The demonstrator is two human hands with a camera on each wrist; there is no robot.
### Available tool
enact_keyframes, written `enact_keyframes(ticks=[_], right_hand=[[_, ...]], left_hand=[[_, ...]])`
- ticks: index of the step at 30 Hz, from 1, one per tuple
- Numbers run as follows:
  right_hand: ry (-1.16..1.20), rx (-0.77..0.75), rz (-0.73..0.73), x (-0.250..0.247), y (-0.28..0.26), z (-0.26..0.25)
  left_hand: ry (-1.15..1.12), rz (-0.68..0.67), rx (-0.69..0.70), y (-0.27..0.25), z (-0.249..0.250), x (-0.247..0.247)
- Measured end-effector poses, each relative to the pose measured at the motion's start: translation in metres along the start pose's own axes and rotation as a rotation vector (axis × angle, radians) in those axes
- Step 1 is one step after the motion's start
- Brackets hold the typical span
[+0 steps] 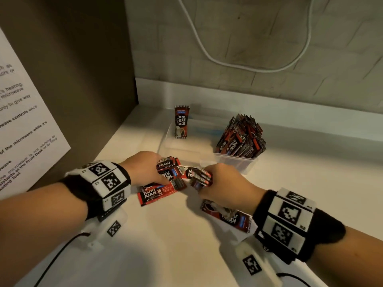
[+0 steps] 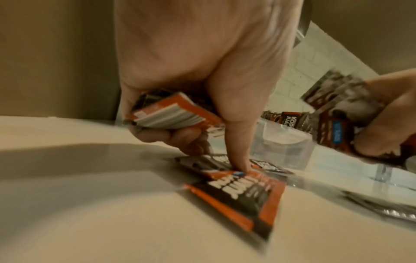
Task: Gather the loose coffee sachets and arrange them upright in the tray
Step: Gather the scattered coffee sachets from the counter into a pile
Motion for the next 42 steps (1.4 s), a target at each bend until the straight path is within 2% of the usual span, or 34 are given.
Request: enact_keyframes(ticks=[7, 11, 14, 17, 22, 25, 27, 31, 33, 37, 42], right_hand=[[0.18, 0.002, 0.039, -0.022, -0.02, 0.033], [-0.049, -0.056, -0.043, -0.014, -0.025, 0.042], [-0.205, -0.015, -0.129, 0.0, -0.026, 0.044], [-0.285, 0.019, -0.14, 0.009, -0.024, 0.044], [-0.283, -0.04, -0.105, 0.007, -0.02, 0.037], [-0.255, -0.044, -0.073, 0.0, -0.018, 0.038], [-0.236, -0.04, -0.052, -0.007, -0.018, 0.041], [-0.201, 0.014, -0.021, -0.018, -0.022, 0.049], [-0.187, 0.028, -0.012, -0.021, -0.024, 0.053], [-0.175, 0.047, -0.029, -0.024, -0.032, 0.054], [-0.124, 0.035, -0.058, -0.027, -0.039, 0.058]], left_hand=[[-0.076, -0.055, -0.029, -0.003, 0.005, -0.006], [-0.096, -0.092, 0.02, -0.013, 0.015, -0.012], [0.032, -0.096, 0.083, -0.022, 0.02, -0.007], [0.145, -0.076, 0.1, -0.025, 0.02, 0.007], [0.207, -0.017, 0.063, -0.02, 0.013, 0.021], [0.158, -0.066, 0.066, -0.02, 0.012, 0.022], [0.149, -0.104, 0.12, -0.021, 0.014, 0.023], [0.206, -0.159, 0.344, -0.02, 0.019, 0.026], [0.196, -0.207, 0.388, -0.017, 0.025, 0.028], [0.243, -0.274, 0.361, -0.01, 0.036, 0.032], [0.279, -0.271, 0.34, -0.006, 0.033, 0.036]])
Point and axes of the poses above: each hand's wrist, its own y-axis towards the middle knuckle, its own x-axis out of the palm, z = x × y, the point moved 2 cm from there along y, towards the middle knuckle, and after that the axes turned 14 degrees about -y, right-handed, at the moved point
